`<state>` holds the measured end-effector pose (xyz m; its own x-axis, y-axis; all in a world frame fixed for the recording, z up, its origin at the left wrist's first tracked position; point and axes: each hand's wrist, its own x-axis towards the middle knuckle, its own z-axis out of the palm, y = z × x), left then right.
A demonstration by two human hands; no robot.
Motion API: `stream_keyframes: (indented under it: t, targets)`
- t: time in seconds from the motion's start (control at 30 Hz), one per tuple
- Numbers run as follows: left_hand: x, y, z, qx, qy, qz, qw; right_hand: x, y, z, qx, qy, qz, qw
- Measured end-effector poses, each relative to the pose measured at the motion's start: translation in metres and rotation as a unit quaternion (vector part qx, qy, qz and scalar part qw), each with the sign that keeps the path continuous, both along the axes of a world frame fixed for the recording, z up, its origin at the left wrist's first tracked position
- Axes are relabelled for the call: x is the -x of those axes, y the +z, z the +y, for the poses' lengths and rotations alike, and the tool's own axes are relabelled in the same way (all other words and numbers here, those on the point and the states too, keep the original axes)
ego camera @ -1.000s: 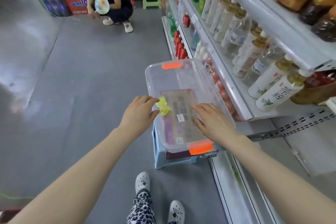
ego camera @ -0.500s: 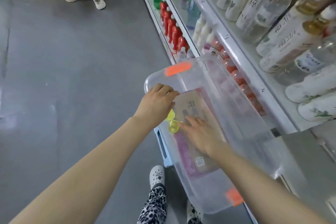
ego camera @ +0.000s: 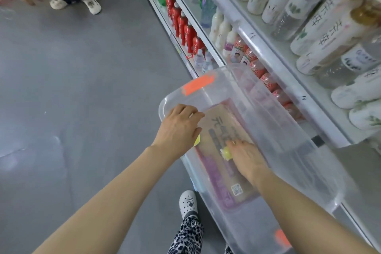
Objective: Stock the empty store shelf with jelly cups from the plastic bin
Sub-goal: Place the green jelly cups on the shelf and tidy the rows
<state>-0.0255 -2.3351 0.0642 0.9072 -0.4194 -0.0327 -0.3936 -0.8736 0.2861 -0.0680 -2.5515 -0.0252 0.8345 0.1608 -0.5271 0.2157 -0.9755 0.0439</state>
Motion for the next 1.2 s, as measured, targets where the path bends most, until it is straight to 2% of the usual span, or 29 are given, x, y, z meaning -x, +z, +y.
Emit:
stream_keyframes:
  t: [0.1, 0.2, 0.33, 0.5, 0.6, 0.73, 0.83, 1.0, 1.1, 1.2]
  targets:
    - [-0.014, 0.0, -0.013, -0.071, -0.034, 0.034, 0.996, 0.0, 0.006, -0.011, 0.009, -0.03, 0.008, 0.999]
    - [-0.033, -0.005, -0.04, -0.164, -0.051, 0.112, 0.979, 0.006, 0.017, -0.022, -0.021, -0.075, 0.011, 0.997]
    - [-0.045, -0.036, -0.074, -0.254, -0.071, 0.216, 0.94, 0.017, 0.035, -0.041, -0.046, -0.118, -0.032, 0.991]
    - [-0.054, -0.079, -0.087, -0.398, -0.104, 0.3, 0.861, 0.025, 0.042, -0.056, -0.08, -0.15, -0.061, 0.984]
    - [-0.057, -0.096, -0.086, -0.414, -0.065, 0.315, 0.851, 0.028, 0.038, -0.06, -0.102, -0.172, -0.057, 0.978]
    - [-0.055, -0.096, -0.087, -0.39, -0.072, 0.296, 0.869, 0.031, 0.038, -0.06, -0.119, -0.178, -0.07, 0.974]
    - [-0.055, -0.085, -0.088, -0.339, -0.085, 0.292, 0.89, 0.033, 0.043, -0.06, -0.132, -0.173, -0.079, 0.973]
    - [-0.054, -0.069, -0.087, -0.175, -0.103, 0.297, 0.933, 0.039, 0.057, -0.061, -0.153, -0.181, -0.095, 0.967]
    - [-0.046, -0.059, -0.082, -0.042, -0.064, 0.281, 0.957, 0.043, 0.065, -0.06, -0.171, -0.194, -0.115, 0.959]
    - [-0.039, -0.048, -0.076, 0.047, -0.031, 0.261, 0.964, 0.049, 0.073, -0.058, -0.179, -0.204, -0.14, 0.952]
